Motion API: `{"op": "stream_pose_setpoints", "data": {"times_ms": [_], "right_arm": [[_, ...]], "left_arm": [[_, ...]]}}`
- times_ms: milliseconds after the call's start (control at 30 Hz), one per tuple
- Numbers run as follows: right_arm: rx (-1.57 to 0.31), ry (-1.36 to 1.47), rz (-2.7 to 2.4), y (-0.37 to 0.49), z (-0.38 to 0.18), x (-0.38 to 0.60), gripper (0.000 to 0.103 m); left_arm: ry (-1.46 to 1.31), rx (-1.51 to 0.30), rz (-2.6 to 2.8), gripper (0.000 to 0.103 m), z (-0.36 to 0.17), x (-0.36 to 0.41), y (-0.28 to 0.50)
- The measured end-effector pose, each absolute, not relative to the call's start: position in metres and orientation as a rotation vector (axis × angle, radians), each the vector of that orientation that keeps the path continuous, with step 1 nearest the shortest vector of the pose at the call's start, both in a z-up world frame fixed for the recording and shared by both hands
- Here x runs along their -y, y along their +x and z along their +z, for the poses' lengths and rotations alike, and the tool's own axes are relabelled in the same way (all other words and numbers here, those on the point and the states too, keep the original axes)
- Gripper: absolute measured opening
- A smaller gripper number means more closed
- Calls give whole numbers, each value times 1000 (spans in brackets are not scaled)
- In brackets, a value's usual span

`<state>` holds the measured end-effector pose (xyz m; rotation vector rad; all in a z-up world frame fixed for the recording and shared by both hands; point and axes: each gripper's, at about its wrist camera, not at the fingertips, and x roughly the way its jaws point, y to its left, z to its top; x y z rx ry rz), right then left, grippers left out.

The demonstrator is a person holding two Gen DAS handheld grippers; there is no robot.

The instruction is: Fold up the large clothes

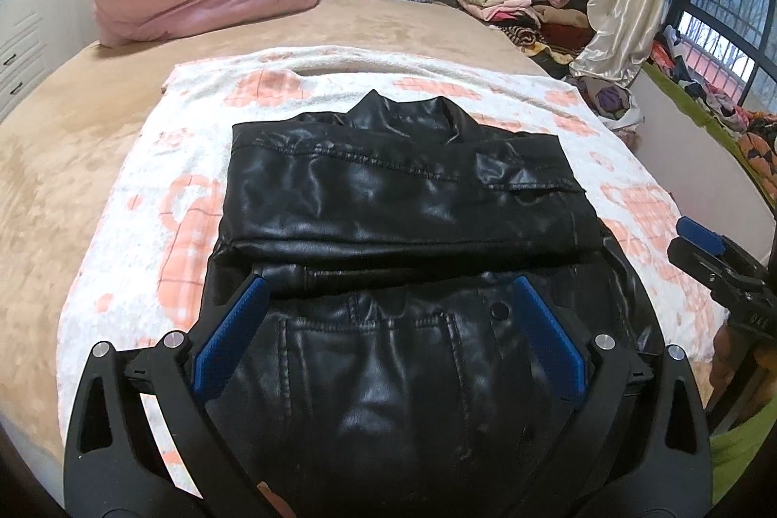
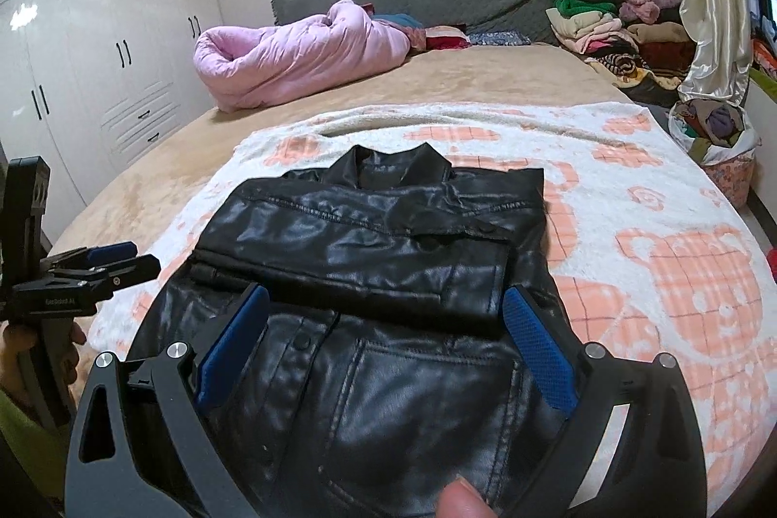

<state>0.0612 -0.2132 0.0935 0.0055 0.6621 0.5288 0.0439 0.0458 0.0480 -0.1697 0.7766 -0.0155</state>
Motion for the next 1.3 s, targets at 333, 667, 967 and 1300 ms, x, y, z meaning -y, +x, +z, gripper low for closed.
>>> {"op": "stream_pose_setpoints", "data": {"times_ms": [333, 667, 967, 1300], "right_arm": [[-700, -18, 521, 36, 78, 232, 97], [-760, -61, 490, 14, 54, 251, 97], [-800, -74, 485, 1, 42, 265, 97], [-871, -84, 512, -13, 32, 276, 97]], "left_arm": [[-183, -798, 20, 94, 34, -54, 21], [-196, -839, 48, 94, 18, -67, 1], [-226, -863, 72, 94, 9, -86, -19], [-302, -941, 50, 94, -13, -107, -42]]}}
